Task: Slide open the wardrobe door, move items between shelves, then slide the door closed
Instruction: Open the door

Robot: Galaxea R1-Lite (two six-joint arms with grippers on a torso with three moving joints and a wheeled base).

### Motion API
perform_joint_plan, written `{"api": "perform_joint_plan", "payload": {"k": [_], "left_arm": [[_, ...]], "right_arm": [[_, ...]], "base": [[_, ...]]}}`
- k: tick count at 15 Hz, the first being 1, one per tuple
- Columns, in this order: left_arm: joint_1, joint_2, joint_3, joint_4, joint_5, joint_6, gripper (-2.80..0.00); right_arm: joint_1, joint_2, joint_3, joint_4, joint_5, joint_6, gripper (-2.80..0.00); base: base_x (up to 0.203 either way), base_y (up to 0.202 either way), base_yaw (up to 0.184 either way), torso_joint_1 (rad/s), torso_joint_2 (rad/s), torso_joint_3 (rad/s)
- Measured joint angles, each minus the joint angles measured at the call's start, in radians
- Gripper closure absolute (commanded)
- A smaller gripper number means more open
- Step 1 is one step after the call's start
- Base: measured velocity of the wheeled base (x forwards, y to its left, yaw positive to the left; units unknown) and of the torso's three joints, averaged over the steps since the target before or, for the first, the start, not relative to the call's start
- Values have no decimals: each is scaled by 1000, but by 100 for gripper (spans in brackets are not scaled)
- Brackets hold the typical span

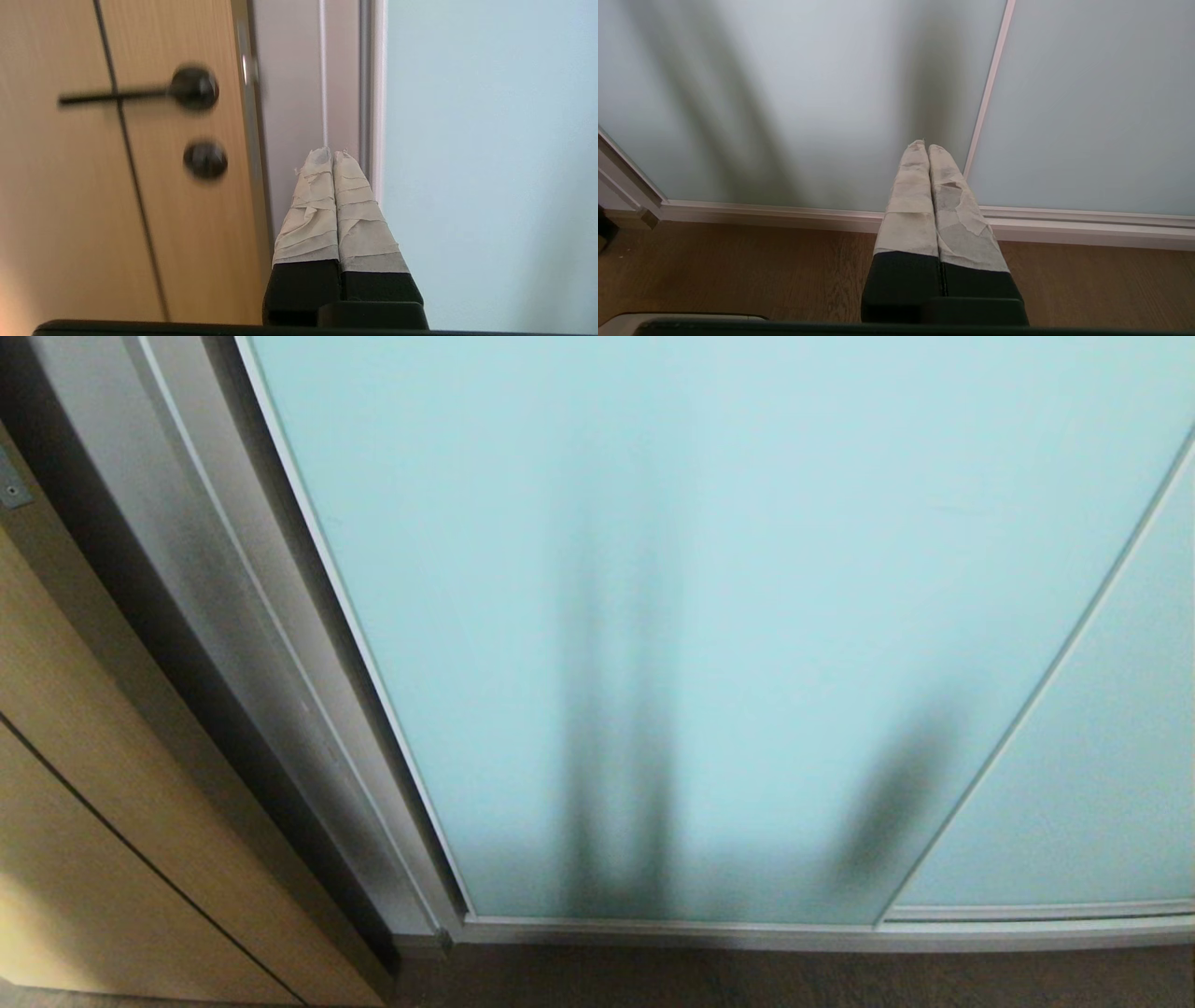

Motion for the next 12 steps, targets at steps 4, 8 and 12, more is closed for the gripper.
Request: {"api": "perform_joint_plan", "payload": {"k": [4, 8, 12], "left_arm": [[1, 197, -10, -222, 12, 2, 0], [0, 345, -57, -297, 13, -11, 0], [0, 464, -115, -304, 9, -34, 0]], "right_arm": [[0, 0, 0, 0, 0, 0, 0], [0, 0, 0, 0, 0, -1, 0], [0, 0, 0, 0, 0, -1, 0]], "base": [[0, 0, 0, 0, 0, 0], [0, 0, 0, 0, 0, 0], [0, 0, 0, 0, 0, 0]]}}
